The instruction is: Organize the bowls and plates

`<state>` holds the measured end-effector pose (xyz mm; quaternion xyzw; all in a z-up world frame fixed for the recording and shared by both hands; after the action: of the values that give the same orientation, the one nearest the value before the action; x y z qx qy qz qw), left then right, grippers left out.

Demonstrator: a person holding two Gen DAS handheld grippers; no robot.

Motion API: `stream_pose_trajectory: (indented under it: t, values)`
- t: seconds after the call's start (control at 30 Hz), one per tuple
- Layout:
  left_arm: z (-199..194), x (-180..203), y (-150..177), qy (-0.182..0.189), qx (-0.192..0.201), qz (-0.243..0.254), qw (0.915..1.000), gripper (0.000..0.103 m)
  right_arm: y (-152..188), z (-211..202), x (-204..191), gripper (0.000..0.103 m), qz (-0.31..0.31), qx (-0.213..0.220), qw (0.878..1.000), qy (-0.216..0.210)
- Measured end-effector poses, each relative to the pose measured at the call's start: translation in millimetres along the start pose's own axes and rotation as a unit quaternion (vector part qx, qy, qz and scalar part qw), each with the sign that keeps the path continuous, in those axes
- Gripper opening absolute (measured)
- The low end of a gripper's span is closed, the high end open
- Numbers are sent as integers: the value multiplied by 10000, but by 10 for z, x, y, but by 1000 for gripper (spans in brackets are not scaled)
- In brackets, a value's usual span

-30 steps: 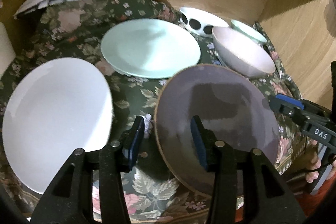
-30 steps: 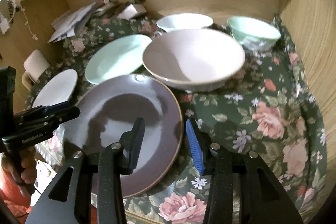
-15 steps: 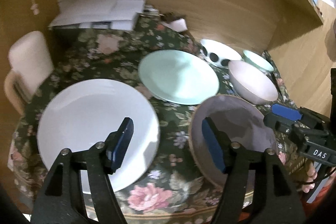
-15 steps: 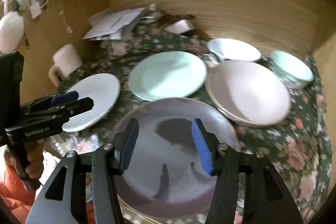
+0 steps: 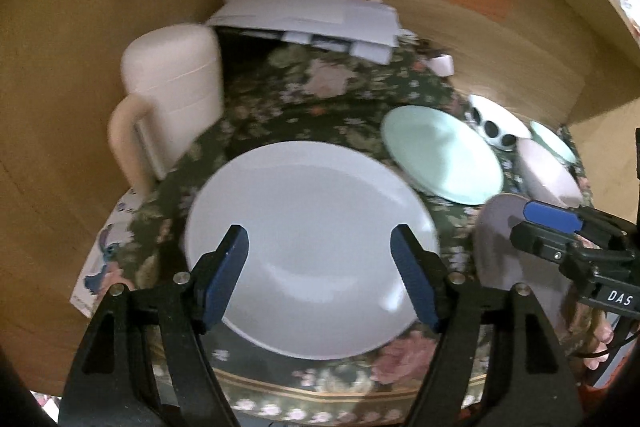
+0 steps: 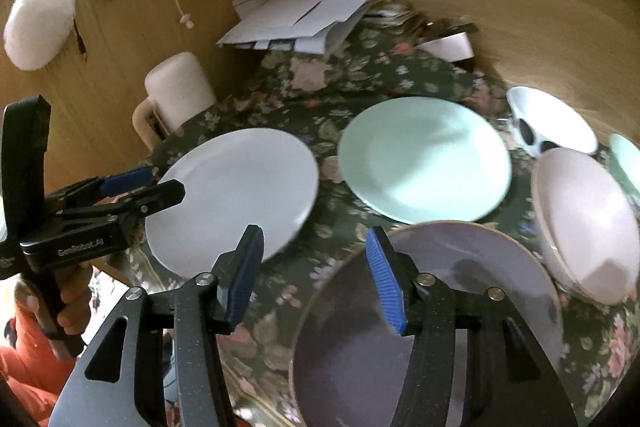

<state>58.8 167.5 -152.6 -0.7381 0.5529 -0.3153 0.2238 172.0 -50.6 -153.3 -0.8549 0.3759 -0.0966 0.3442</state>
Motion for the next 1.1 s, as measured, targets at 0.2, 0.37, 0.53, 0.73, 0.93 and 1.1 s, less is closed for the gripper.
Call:
stream_pose_trajectory:
  t: [0.2,0.37,0.53,0.73,0.93,1.1]
  values:
    - [75,-283,40,-167,-125,-161,9997,73,-82,287,-183,50,-294,-316,9990,-87]
    - [138,-467,87,-172,-215,-314,9991,73,-142,520,-256,50,-356,-525,9979,-101]
    - [196,-582,125,-114,-300,-403,9987,73,-188,742,-268,50,-313,-717,9969,-39]
    - [260,-690,151,22,-397,-471,9981,67,-211,937,-236,49,-127,-935,9955,23]
    - [315,-748,163,155,-509,-551,9971,55,-242,1024,-246,38,-59,-1068,9943,-13]
    - [310,-722,167,409,-560,-578,9959,52,-248,1073,-260,37,-104,-1072,9942,7]
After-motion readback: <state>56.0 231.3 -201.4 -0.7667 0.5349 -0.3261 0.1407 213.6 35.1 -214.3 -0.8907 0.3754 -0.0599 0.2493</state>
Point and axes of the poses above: each gripper's, at about its wrist camera, not at the fingertips, and z roughly the way its jaws point, x to its right, y to its underside, the point moved 1 cm from there along z, roughly the way its jaws point, and after that the axes turned 7 degrees about y, right-handed, at the moved point
